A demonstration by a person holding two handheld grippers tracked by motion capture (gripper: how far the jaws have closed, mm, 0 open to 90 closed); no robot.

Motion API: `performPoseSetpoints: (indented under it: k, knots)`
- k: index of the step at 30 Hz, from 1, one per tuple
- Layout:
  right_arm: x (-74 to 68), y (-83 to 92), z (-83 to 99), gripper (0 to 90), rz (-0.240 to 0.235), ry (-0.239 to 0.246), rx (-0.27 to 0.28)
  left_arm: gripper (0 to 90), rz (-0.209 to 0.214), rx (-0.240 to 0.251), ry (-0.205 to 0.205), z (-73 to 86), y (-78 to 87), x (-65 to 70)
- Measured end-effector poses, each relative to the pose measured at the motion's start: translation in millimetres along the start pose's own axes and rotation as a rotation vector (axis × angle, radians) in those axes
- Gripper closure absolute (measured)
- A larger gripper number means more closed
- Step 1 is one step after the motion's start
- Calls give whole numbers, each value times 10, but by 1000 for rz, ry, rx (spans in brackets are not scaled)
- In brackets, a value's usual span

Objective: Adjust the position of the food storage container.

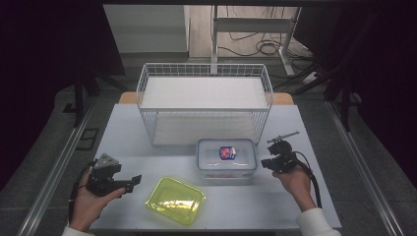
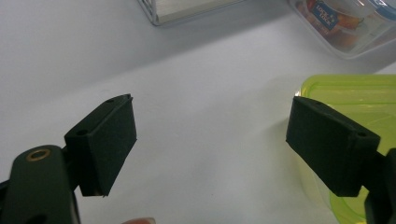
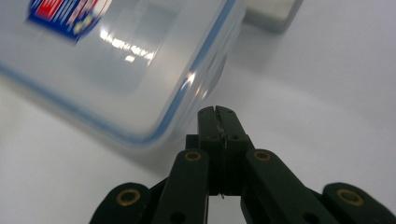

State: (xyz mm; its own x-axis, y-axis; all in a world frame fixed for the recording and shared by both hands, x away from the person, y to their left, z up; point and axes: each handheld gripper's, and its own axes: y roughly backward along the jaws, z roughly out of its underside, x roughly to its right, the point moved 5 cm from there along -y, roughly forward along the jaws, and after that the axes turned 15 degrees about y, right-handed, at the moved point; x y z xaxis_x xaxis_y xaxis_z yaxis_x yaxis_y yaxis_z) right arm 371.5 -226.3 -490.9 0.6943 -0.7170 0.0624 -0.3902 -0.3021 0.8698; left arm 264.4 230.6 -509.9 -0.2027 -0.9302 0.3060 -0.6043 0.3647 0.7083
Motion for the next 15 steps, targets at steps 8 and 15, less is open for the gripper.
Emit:
performPoseSetpoints:
  k: [8, 15]
  knots:
    - [65, -145, -253, 890, 28, -6, -3, 154, 12, -5, 19, 7, -20, -13]
    - [33, -154, -290, 890, 5, -16, 15, 154, 15, -5, 22, -9, -25, -2]
